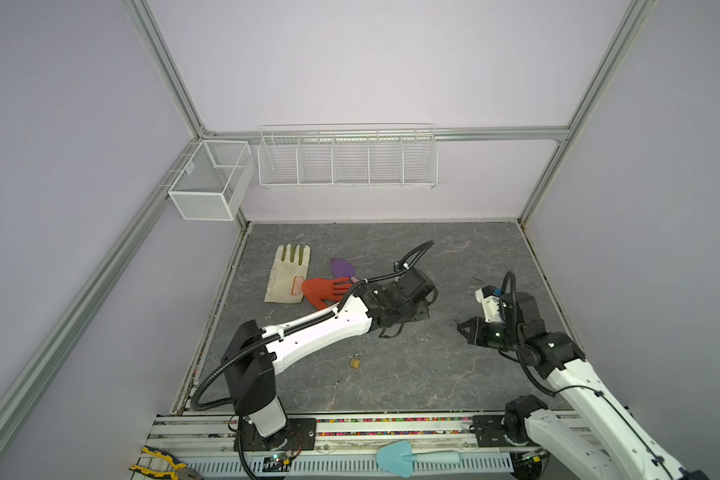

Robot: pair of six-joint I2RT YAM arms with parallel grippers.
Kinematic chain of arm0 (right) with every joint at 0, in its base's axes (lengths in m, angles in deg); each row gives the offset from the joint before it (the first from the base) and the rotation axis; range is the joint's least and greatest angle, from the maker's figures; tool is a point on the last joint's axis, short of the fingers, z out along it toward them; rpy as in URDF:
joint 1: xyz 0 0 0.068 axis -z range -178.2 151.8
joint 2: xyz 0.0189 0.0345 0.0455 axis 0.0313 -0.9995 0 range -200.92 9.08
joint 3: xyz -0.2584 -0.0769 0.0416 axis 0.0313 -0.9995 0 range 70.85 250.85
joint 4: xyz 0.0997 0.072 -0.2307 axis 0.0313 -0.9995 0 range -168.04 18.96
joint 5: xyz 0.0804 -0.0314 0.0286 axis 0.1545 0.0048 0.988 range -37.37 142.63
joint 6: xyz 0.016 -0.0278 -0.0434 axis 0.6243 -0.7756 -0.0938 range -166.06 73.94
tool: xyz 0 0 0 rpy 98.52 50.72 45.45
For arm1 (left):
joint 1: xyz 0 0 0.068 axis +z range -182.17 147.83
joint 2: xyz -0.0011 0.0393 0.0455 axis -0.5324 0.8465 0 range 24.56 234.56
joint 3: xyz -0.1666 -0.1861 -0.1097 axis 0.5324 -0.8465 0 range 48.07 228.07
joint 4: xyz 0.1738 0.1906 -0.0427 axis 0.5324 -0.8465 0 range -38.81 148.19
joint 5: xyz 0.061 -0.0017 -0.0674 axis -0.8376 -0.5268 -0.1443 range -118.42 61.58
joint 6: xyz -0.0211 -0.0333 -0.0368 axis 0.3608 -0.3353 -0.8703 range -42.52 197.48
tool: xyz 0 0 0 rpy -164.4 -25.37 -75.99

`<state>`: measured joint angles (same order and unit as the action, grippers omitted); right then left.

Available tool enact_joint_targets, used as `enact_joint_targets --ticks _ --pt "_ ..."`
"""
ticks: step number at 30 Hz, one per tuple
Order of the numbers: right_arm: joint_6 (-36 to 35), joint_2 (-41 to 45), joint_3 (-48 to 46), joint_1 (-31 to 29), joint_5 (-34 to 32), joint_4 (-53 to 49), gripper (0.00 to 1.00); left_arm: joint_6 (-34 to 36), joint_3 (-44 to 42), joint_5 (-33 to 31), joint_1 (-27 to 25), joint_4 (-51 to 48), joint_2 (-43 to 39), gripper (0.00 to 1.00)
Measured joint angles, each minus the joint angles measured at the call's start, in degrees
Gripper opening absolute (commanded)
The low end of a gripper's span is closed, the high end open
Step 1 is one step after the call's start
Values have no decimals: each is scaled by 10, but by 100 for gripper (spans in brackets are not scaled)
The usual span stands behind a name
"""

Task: Unlock with the key
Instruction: 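Lift the blue padlock with the left gripper while the right raises the key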

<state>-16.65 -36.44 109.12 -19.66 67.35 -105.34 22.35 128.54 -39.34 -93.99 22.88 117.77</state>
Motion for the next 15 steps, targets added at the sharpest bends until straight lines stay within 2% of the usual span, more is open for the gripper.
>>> enact_joint_targets --ticks 4,10,15 --pt "7 -7 9 -100 -66 47 7 -53 -76 -26 13 72 -70 1" --pt "7 -39 33 -248 -176 124 7 -120 -124 -57 19 134 -139 0" --pt "0 -75 44 -325 -246 184 7 -166 -161 -76 19 172 -184 0"
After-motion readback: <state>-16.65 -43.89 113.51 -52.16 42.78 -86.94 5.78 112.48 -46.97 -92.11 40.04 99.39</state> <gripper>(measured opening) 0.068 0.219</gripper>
